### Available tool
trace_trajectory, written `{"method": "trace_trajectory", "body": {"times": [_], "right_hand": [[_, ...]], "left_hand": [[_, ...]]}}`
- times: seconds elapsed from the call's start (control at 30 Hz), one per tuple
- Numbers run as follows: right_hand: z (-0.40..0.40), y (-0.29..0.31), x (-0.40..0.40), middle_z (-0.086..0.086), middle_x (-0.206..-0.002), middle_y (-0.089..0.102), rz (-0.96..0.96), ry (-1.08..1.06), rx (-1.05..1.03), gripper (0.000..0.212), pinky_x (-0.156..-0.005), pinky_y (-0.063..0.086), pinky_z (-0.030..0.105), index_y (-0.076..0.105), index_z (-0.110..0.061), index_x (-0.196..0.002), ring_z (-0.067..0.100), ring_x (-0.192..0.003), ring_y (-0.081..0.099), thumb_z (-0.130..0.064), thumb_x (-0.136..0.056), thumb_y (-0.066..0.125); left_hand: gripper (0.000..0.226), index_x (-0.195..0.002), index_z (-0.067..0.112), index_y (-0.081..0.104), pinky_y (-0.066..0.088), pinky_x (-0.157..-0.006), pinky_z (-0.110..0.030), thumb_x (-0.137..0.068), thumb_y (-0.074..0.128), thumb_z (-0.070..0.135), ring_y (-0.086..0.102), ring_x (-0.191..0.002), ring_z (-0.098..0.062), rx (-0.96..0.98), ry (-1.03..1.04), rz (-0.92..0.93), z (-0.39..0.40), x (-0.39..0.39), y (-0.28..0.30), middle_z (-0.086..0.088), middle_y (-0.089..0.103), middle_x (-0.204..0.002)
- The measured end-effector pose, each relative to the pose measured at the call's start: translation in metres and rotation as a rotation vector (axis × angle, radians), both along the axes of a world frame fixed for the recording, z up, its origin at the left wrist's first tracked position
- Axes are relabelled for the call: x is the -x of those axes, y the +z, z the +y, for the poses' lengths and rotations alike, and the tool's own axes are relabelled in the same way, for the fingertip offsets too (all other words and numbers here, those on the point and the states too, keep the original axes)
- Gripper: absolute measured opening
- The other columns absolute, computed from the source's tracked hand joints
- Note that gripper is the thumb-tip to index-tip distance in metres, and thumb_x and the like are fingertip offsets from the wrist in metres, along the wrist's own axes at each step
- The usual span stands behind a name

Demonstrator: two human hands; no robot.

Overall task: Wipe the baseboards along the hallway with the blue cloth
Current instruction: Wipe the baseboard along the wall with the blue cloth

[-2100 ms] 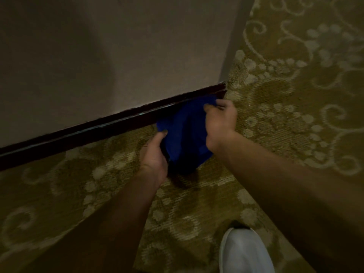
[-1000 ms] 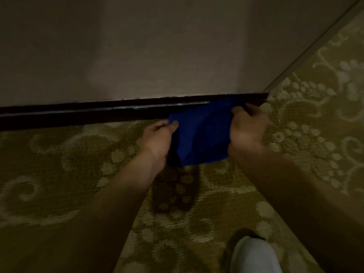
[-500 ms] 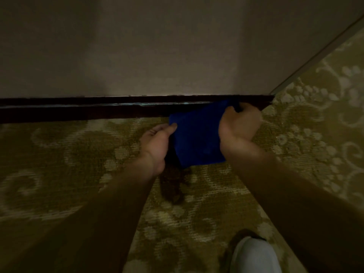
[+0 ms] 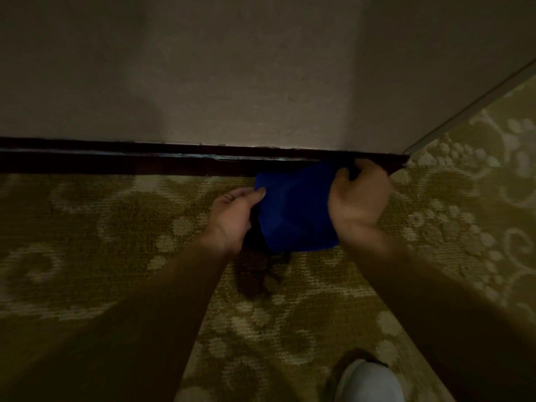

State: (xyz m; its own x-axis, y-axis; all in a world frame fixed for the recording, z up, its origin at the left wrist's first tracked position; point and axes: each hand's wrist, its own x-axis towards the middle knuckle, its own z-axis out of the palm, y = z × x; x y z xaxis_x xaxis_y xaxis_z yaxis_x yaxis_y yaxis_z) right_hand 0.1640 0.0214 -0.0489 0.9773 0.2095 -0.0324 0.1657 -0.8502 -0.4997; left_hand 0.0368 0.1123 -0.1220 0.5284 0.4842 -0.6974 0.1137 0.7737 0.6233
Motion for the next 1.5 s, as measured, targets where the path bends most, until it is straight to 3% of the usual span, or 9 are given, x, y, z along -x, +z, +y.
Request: {"method": "trace_trajectory", "body": {"times": [0.2, 0.43, 0.53, 0.8, 0.97, 1.1, 1.3, 1.4, 1.5], "right_hand": [[0.016, -0.003, 0.043, 0.004, -0.118, 0.057, -0.086, 0.506, 0.083, 0.027, -0.080, 0.042, 0.030, 0.061, -0.014, -0.118, 0.023, -0.101, 0.059, -0.018, -0.097, 0.046], [0.002, 0.004, 0.002, 0.012, -0.115, 0.067, 0.038, 0.020, -0.058, 0.027, -0.087, 0.041, 0.028, 0.064, -0.008, -0.114, 0.028, -0.109, 0.060, -0.016, -0.094, 0.050], [0.010, 0.003, 0.017, 0.011, -0.122, 0.062, 0.004, 0.117, 0.053, 0.030, -0.082, 0.038, 0.024, 0.059, -0.009, -0.122, 0.026, -0.110, 0.058, -0.016, -0.097, 0.045], [0.022, -0.001, 0.047, 0.007, -0.119, 0.057, -0.070, 0.535, 0.098, 0.027, -0.088, 0.042, 0.031, 0.061, -0.012, -0.120, 0.023, -0.104, 0.057, -0.018, -0.098, 0.046], [0.019, -0.002, 0.036, 0.010, -0.127, 0.061, -0.029, 0.300, 0.056, 0.032, -0.095, 0.042, 0.031, 0.059, -0.012, -0.127, 0.026, -0.115, 0.057, -0.020, -0.098, 0.049], [0.040, 0.009, 0.063, 0.015, -0.123, 0.057, -0.069, 0.399, 0.195, 0.029, -0.084, 0.045, 0.036, 0.061, -0.010, -0.121, 0.034, -0.105, 0.058, -0.018, -0.099, 0.045], [0.034, 0.053, 0.059, 0.011, -0.129, 0.058, 0.462, 0.190, -0.122, 0.037, -0.100, 0.046, 0.041, 0.059, -0.012, -0.127, 0.031, -0.116, 0.056, -0.020, -0.091, 0.064], [0.029, 0.073, 0.080, 0.016, -0.128, 0.056, 0.649, -0.077, -0.345, 0.043, -0.092, 0.049, 0.041, 0.052, -0.006, -0.131, 0.029, -0.106, 0.057, -0.012, -0.090, 0.064], [0.016, 0.092, 0.108, 0.014, -0.098, 0.064, 0.706, -0.104, -0.382, 0.032, -0.078, 0.050, 0.041, 0.054, 0.003, -0.123, 0.023, -0.080, 0.060, -0.002, -0.092, 0.058]], "left_hand": [[0.007, -0.088, 0.017, 0.069, 0.056, -0.061, -0.025, -0.092, 0.064, 0.016, 0.071, -0.070, -0.012, -0.080, 0.018, 0.052, -0.001, 0.000, -0.001, -0.001, 0.074, -0.081], [0.005, -0.092, 0.014, 0.070, 0.058, -0.071, -0.030, -0.089, 0.067, 0.012, 0.072, -0.092, -0.021, 0.021, 0.045, -0.006, 0.001, 0.002, -0.005, -0.007, 0.075, -0.100], [0.008, -0.095, 0.015, 0.071, 0.056, -0.060, -0.024, -0.087, 0.070, 0.015, 0.071, -0.086, -0.019, 0.004, 0.062, 0.040, -0.001, 0.002, -0.001, -0.005, 0.075, -0.096], [0.023, -0.113, 0.006, 0.069, 0.056, -0.086, -0.039, -0.091, 0.065, 0.013, 0.068, -0.105, -0.031, 0.028, 0.081, 0.049, -0.002, 0.004, 0.003, -0.014, 0.072, -0.113], [0.017, -0.105, 0.008, 0.070, 0.056, -0.087, -0.036, -0.090, 0.068, 0.016, 0.068, -0.096, -0.023, -0.024, 0.046, 0.040, -0.003, 0.007, 0.007, -0.008, 0.073, -0.103], [0.005, -0.086, 0.012, 0.070, 0.055, -0.092, -0.046, -0.090, 0.067, 0.013, 0.066, -0.106, -0.036, 0.070, 0.091, 0.000, -0.001, 0.011, 0.018, -0.016, 0.072, -0.106], [0.013, -0.105, 0.009, 0.065, 0.051, -0.093, -0.046, -0.094, 0.062, 0.015, 0.063, -0.110, -0.034, 0.140, 0.177, 0.005, 0.003, 0.054, 0.051, -0.016, 0.068, -0.117], [0.005, -0.092, 0.016, 0.065, 0.049, -0.099, -0.046, -0.094, 0.062, 0.019, 0.062, -0.107, -0.030, 0.108, 0.162, 0.057, 0.022, 0.087, 0.064, -0.011, 0.068, -0.111], [0.007, -0.096, 0.017, 0.066, 0.047, -0.101, -0.052, -0.090, 0.066, 0.021, 0.061, -0.108, -0.032, 0.088, 0.107, 0.138, 0.039, 0.106, 0.075, -0.013, 0.067, -0.114]]}}
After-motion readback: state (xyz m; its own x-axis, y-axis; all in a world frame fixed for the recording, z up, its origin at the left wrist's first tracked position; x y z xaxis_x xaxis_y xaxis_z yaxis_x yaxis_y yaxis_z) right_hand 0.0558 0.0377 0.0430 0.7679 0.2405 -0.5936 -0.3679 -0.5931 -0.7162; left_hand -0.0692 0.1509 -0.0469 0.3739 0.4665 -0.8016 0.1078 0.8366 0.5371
